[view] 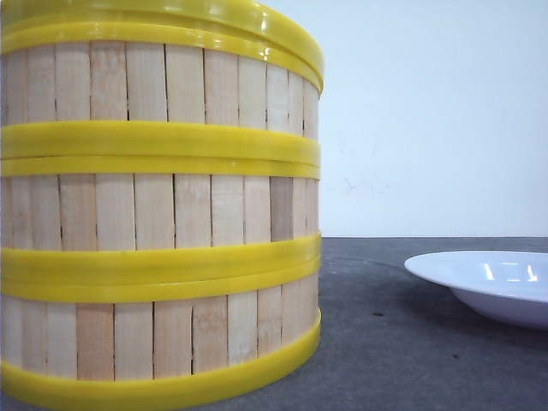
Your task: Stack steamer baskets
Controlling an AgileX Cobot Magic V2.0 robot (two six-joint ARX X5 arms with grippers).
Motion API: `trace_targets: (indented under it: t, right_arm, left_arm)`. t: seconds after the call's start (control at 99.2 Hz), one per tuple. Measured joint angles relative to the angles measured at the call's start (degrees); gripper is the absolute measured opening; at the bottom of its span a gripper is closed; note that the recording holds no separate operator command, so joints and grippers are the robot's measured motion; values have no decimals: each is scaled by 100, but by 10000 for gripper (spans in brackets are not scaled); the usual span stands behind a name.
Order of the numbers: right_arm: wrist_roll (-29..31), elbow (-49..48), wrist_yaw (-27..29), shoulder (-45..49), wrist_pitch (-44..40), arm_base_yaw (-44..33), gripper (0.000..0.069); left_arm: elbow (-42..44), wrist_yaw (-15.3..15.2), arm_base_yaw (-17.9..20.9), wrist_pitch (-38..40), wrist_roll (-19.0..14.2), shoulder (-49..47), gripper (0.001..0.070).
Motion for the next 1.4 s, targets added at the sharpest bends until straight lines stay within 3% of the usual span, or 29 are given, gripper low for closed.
trace_targets:
  t: [0.313, 0.484, 0.706, 0.756, 0.817, 0.898, 1.402]
  right_arm:
    - [352, -2898, -11, -1860, 682, -483, 200]
    - [590, -3755, -13, -2409, 769, -483, 200]
    - [767, -3945, -24, -2500, 761, -483, 199]
    - [789, -3945, -68, -2494, 761, -485, 173]
    - [791, -3945, -166, -2496, 763, -485, 83]
    - [793, -3945, -179, -2496, 782, -485, 29]
    - [793, -3945, -160, -2496, 1032, -485, 7]
  left_arm:
    - [-1180, 103, 0, 315, -173, -466, 228]
    - [-1244, 149, 0, 356, -212, -501, 228]
    - [-1244, 151, 0, 354, -216, -501, 220]
    - [-1244, 151, 0, 354, -216, -501, 163]
    - [-1244, 151, 0, 354, -229, -501, 68]
    - [-1244, 151, 0, 354, -227, -501, 26]
    - [-1244, 149, 0, 354, -229, -501, 17]
